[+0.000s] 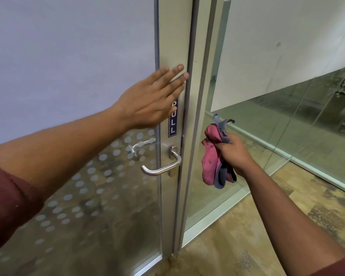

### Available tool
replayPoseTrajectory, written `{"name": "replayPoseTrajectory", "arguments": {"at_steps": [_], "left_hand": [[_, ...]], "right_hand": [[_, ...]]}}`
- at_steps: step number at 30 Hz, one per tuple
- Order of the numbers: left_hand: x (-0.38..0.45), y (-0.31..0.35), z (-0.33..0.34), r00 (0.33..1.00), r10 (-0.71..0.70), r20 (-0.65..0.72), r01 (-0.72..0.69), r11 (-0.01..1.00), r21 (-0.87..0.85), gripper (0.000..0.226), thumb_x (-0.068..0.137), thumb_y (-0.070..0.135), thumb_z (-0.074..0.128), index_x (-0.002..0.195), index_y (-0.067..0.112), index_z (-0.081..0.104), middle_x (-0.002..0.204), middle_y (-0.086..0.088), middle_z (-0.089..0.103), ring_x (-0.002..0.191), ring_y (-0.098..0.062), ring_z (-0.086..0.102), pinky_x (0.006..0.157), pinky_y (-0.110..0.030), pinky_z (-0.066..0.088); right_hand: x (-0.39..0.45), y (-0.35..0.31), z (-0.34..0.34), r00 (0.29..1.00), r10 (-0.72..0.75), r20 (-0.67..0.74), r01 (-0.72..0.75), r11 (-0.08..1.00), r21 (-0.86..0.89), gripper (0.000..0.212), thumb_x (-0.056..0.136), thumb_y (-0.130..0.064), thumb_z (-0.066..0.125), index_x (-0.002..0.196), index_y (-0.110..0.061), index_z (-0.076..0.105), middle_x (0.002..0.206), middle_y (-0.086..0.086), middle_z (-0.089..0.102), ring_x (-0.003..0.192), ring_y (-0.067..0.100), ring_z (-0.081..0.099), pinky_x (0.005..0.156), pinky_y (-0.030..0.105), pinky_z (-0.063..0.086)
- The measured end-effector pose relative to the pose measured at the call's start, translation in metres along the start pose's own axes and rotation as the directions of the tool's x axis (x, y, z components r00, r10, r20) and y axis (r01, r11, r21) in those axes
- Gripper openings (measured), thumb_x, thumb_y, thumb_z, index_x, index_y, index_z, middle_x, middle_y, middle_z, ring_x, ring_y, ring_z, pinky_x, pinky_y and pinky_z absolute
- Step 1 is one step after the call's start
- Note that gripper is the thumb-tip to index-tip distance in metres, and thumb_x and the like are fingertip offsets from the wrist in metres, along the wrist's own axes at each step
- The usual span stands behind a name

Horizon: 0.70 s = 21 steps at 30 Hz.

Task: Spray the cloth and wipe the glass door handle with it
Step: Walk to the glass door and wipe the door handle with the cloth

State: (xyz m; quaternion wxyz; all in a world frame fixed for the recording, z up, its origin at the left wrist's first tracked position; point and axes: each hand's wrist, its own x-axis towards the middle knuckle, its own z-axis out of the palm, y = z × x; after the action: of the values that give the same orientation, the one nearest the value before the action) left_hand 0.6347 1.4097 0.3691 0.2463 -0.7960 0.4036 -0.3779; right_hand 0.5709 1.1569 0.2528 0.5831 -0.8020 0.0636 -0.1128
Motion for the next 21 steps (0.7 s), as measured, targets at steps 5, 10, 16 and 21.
{"name": "replayPoseTrajectory", "arguments": {"at_steps": [5, 10, 16, 21], "left_hand": [[0.018, 0.062, 0.007, 0.999, -0.041, 0.016, 0.043, 0.984, -0.170, 0.064, 0.103, 0.038, 0.024, 0.151, -0.002, 0.040, 0.158, -0.023, 0.040, 0.148, -0.039, 0.035, 0.124, -0.050, 0.026], [0.030, 0.138, 0.017, 0.994, -0.044, 0.100, 0.084, 0.894, -0.440, 0.048, 0.097, 0.038, 0.026, 0.098, 0.012, 0.067, 0.095, -0.010, 0.072, 0.086, -0.032, 0.063, 0.076, -0.042, 0.054], [0.030, 0.170, 0.007, 0.935, 0.043, 0.353, 0.133, 0.879, -0.458, 0.031, 0.096, 0.043, 0.039, 0.082, 0.018, 0.051, 0.094, -0.013, 0.072, 0.087, -0.040, 0.069, 0.068, -0.034, 0.043], [0.007, 0.146, 0.012, 0.931, 0.067, 0.358, 0.110, 0.885, -0.452, 0.030, 0.094, 0.042, 0.041, 0.080, 0.018, 0.054, 0.091, -0.012, 0.071, 0.083, -0.037, 0.068, 0.074, -0.036, 0.050]], "right_hand": [[-0.010, 0.007, -0.027, 0.999, 0.014, -0.046, -0.005, 0.985, 0.172, 0.008, 0.088, -0.003, 0.067, 0.088, -0.007, 0.073, 0.080, 0.014, 0.073, 0.071, 0.020, 0.068, 0.067, 0.031, 0.056], [-0.015, 0.023, -0.050, 1.000, 0.017, -0.002, -0.015, 0.968, 0.249, 0.016, 0.089, 0.004, 0.061, 0.090, -0.006, 0.073, 0.074, 0.008, 0.073, 0.066, 0.018, 0.070, 0.065, 0.029, 0.054], [-0.004, 0.015, -0.028, 0.961, -0.137, 0.241, 0.130, 0.991, 0.043, 0.036, 0.089, 0.008, 0.054, 0.109, -0.021, 0.063, 0.076, -0.015, 0.071, 0.069, -0.005, 0.064, 0.066, 0.015, 0.049], [0.014, -0.010, 0.009, 0.898, -0.225, 0.378, 0.305, 0.938, -0.166, 0.039, 0.083, 0.001, 0.057, 0.095, -0.035, 0.064, 0.086, -0.010, 0.068, 0.075, 0.000, 0.062, 0.074, 0.022, 0.049]]}}
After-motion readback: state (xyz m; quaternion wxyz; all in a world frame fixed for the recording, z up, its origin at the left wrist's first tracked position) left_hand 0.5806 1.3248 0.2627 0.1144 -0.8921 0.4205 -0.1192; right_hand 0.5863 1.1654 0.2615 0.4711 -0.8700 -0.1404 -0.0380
